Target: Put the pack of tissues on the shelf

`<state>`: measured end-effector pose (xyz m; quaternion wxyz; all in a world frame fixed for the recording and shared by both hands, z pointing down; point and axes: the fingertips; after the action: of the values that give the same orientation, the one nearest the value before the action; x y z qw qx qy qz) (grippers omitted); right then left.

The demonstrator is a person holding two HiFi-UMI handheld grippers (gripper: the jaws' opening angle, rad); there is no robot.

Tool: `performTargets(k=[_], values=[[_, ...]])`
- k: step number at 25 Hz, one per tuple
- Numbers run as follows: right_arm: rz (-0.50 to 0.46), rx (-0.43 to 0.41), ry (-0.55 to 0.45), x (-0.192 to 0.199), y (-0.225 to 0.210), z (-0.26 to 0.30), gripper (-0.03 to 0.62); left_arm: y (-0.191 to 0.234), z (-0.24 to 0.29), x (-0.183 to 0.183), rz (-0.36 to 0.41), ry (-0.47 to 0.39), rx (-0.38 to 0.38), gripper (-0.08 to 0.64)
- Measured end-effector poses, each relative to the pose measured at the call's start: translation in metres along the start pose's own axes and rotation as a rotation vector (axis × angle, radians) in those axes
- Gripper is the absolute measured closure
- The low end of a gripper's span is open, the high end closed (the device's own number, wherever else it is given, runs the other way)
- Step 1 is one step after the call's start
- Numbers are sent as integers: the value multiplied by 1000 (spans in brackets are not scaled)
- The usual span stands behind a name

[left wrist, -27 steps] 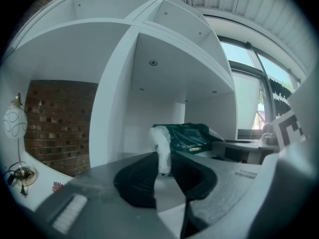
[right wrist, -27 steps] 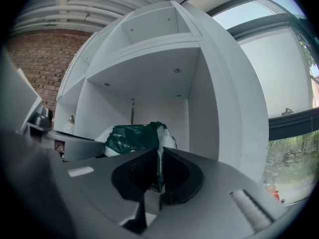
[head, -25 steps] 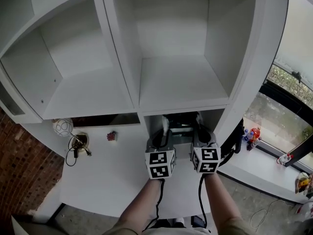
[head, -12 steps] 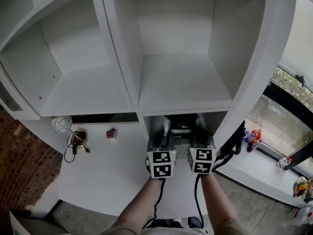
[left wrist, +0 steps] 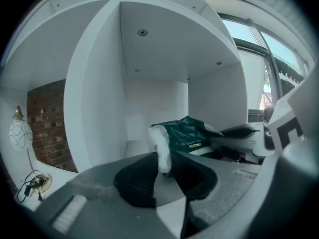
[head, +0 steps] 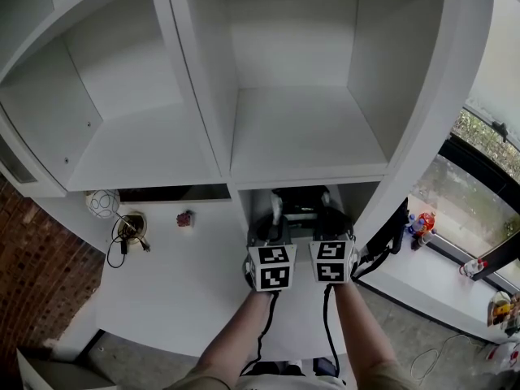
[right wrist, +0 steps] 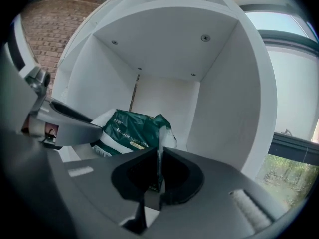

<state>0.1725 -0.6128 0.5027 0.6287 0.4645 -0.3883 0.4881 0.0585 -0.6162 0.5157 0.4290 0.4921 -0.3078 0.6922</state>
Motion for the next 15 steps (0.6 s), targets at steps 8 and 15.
performTargets(k=[8, 15], values=[[24, 10, -10, -2, -2, 1, 578, -1, 4, 5, -38, 10, -7, 462], [74, 5, -60, -5, 0, -2, 548, -1, 0, -2, -18, -11, 12, 450]])
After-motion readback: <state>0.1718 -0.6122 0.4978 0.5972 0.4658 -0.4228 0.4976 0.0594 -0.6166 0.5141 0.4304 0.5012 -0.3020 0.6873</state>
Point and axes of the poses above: the fingertips, and each gripper's own axes: z forward along the fingers, y to its left, x out of its underside, and after that the axes turned 1 degree about z, right-handed
